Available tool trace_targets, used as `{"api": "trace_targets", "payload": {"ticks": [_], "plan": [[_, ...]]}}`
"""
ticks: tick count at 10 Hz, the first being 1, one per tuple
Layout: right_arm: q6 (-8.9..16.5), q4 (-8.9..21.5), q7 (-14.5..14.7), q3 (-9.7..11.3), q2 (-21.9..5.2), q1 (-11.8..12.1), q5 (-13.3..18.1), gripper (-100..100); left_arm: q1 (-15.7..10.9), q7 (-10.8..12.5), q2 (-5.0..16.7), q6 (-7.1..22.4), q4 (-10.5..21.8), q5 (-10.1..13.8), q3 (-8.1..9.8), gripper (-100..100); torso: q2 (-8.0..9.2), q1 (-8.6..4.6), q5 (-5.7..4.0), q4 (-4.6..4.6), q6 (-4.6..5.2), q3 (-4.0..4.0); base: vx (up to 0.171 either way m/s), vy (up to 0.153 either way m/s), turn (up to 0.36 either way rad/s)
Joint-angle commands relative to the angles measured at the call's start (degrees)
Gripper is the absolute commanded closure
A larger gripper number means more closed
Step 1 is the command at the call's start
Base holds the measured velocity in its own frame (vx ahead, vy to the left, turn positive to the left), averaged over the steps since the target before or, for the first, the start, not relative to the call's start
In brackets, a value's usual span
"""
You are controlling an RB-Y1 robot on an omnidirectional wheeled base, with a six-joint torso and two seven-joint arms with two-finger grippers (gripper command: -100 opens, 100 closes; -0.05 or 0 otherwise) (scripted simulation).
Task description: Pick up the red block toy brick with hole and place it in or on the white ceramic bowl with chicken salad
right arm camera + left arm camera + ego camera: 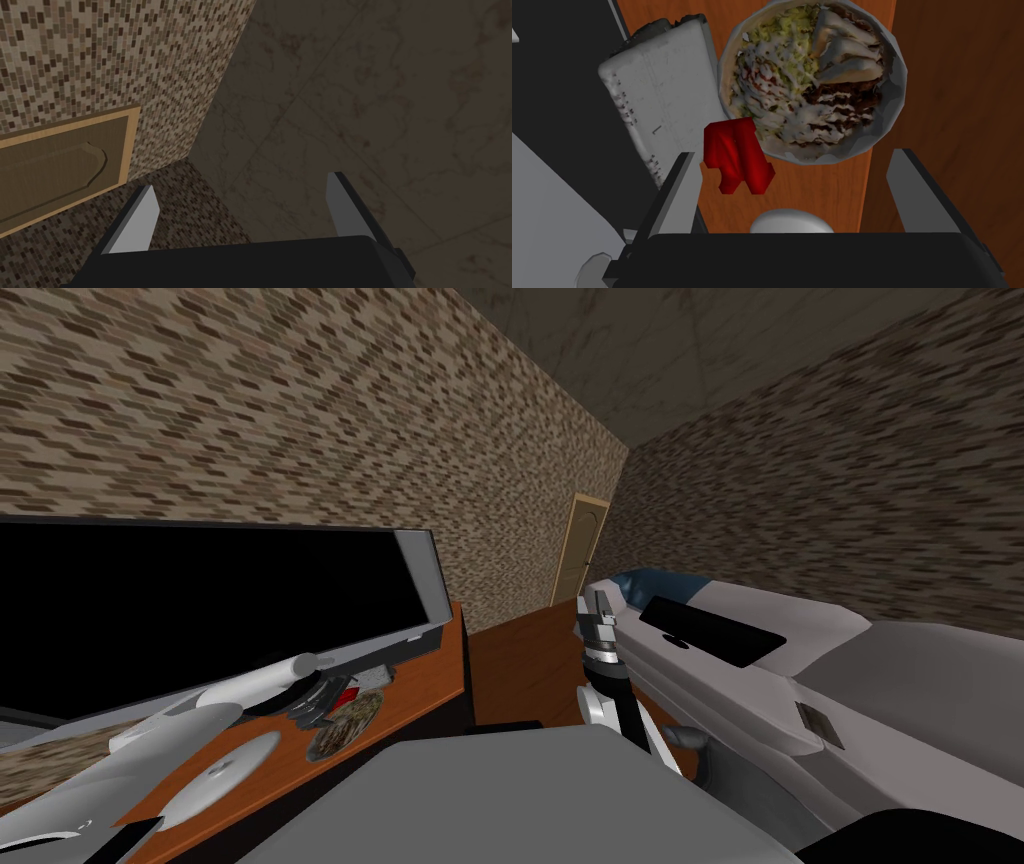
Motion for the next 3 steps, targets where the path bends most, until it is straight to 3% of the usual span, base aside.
{"api": "trace_targets", "payload": {"ticks": [1, 3], "plan": [[0.0, 0.0, 0.0, 0.0, 0.0, 0.0, 0.0, 0, 0.0, 0.0, 0.0, 0.0, 0.0, 0.0, 0.00, 0, 0.00, 0.00, 0.00, 0.00, 0.00, 0.00, 0.000, 0.000, 0.000], [0.0, 0.0, 0.0, 0.0, 0.0, 0.0, 0.0, 0, 0.0, 0.0, 0.0, 0.0, 0.0, 0.0, 0.00, 0, 0.00, 0.01, 0.00, 0.00, 0.00, 0.00, 0.000, 0.000, 0.000]]}}
